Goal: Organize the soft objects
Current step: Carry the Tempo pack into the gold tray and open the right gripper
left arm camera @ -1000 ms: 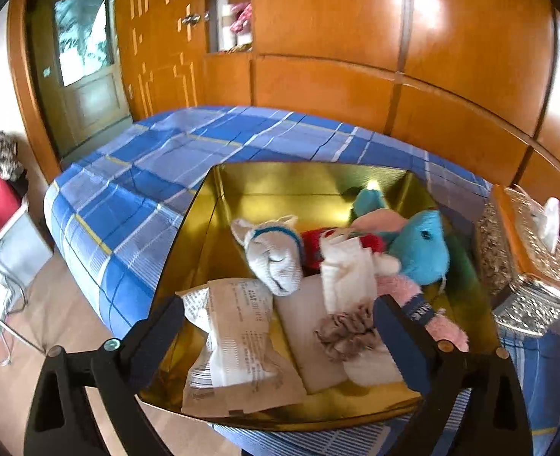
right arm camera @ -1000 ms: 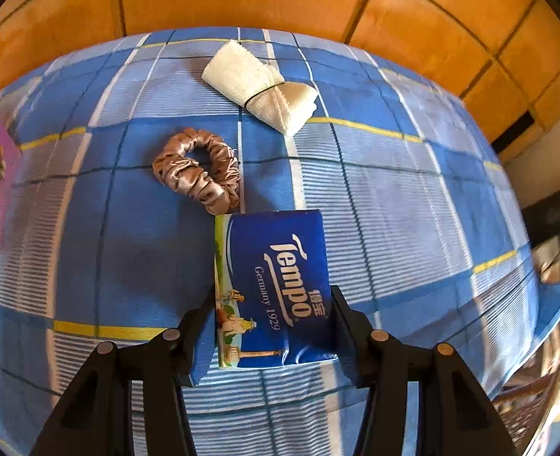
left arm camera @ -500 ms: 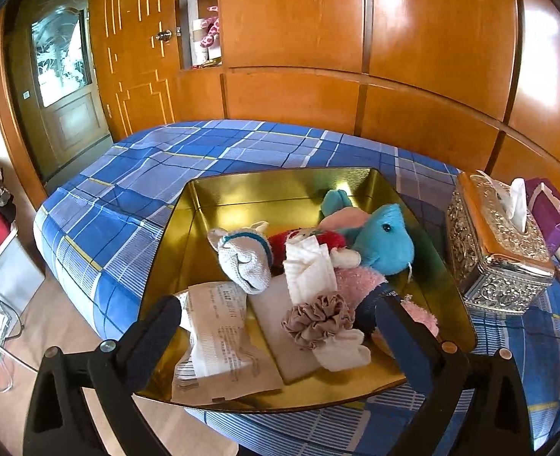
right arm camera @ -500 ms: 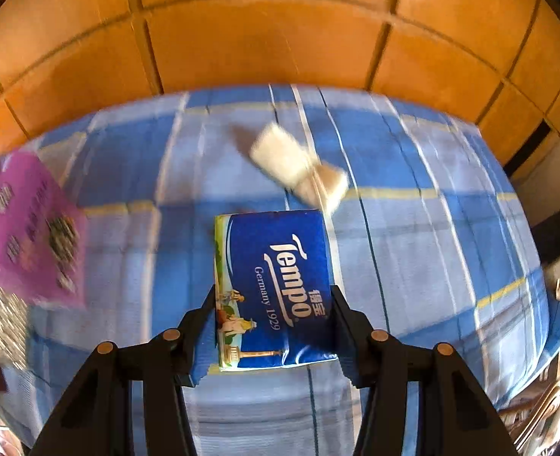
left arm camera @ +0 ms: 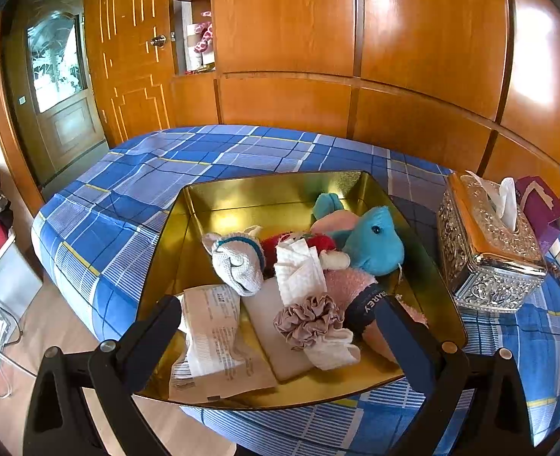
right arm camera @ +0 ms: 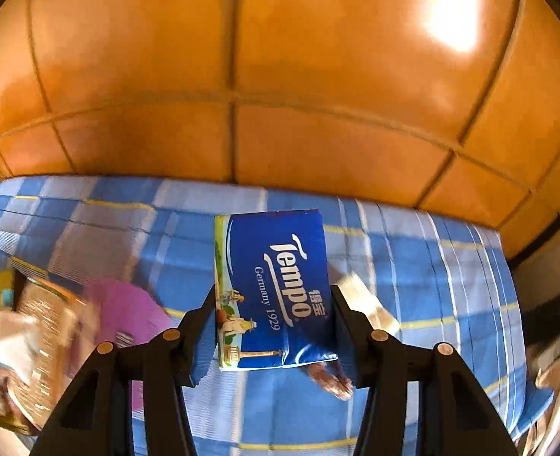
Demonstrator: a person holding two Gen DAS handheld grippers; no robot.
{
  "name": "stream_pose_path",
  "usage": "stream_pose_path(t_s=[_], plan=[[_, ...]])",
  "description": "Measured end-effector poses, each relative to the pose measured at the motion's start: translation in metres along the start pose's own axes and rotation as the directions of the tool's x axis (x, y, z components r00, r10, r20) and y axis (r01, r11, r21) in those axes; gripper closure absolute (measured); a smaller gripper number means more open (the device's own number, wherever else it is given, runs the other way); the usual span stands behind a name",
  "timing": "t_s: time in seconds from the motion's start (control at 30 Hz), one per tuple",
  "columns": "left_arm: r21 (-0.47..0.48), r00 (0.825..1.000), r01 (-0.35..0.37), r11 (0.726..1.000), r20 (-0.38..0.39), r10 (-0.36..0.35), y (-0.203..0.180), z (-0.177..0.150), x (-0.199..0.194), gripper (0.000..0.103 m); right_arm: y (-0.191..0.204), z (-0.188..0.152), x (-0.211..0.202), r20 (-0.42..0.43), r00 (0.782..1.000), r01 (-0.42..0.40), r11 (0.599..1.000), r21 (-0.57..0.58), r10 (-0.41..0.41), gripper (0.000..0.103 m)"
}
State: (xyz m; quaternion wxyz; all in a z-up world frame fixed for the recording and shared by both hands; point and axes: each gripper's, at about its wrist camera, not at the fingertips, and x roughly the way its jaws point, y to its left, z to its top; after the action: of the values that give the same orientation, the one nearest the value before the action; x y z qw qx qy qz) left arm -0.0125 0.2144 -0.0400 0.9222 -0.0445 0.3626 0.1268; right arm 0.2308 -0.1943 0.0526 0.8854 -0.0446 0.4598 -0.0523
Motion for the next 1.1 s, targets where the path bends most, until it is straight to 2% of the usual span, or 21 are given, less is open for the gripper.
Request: stream_pose_path(t_s=[0.13, 0.3, 0.4, 0.5, 0.7, 0.83, 0.9, 1.0, 1.1], plan=[[0.008, 1.0, 0.006, 1.0, -0.002, -0.006, -0.002, -0.001, -0.001, 0.0, 0.038, 0.016, -0.014, 0.043, 0.996, -0.072, 0.995, -0.066, 0.075, 0.05], [0.013, 1.0, 0.005, 1.0, 0.001, -0.005, -0.002, -0.002, -0.004, 0.0, 0.092, 0.02, -0.029, 0.071, 0.979, -0.174, 0.97, -0.17, 0.189, 0.05], [0.011, 1.0, 0.004, 1.0, 0.001, -0.004, 0.0, -0.002, -0.005, 0.0, 0.128, 0.015, -0.039, 0.071, 0.961, -0.243, 0.94, -0.24, 0.266, 0.05], [0.013, 1.0, 0.001, 1.0, 0.001, -0.001, 0.002, -0.003, -0.007, 0.0, 0.168, 0.003, -0.048, 0.054, 0.936, -0.311, 0.891, -0.332, 0.347, 0.05], [0.018, 1.0, -0.014, 1.0, 0.0, 0.014, 0.007, -0.004, -0.008, 0.0, 0.241, -0.04, -0.066, -0.056, 0.874, -0.443, 0.743, -0.502, 0.483, 0.05], [0.02, 1.0, -0.014, 1.0, -0.009, 0.015, 0.015, -0.006, -0.009, 0.0, 0.283, -0.075, -0.067, -0.176, 0.829, -0.528, 0.638, -0.561, 0.531, 0.05], [0.021, 1.0, -0.014, 1.0, -0.01, 0.014, 0.02, -0.007, -0.011, 0.0, 0.298, -0.09, -0.064, -0.228, 0.811, -0.56, 0.6, -0.571, 0.539, 0.05], [0.001, 1.0, -0.03, 1.0, 0.002, 0.03, 0.032, -0.01, -0.014, 0.0, 0.32, -0.106, -0.052, -0.305, 0.785, -0.608, 0.572, -0.551, 0.54, 0.05], [-0.064, 0.999, -0.035, 0.997, 0.002, 0.035, 0.05, -0.011, -0.014, 0.0, 0.338, -0.117, -0.04, -0.339, 0.778, -0.624, 0.582, -0.522, 0.53, 0.05]])
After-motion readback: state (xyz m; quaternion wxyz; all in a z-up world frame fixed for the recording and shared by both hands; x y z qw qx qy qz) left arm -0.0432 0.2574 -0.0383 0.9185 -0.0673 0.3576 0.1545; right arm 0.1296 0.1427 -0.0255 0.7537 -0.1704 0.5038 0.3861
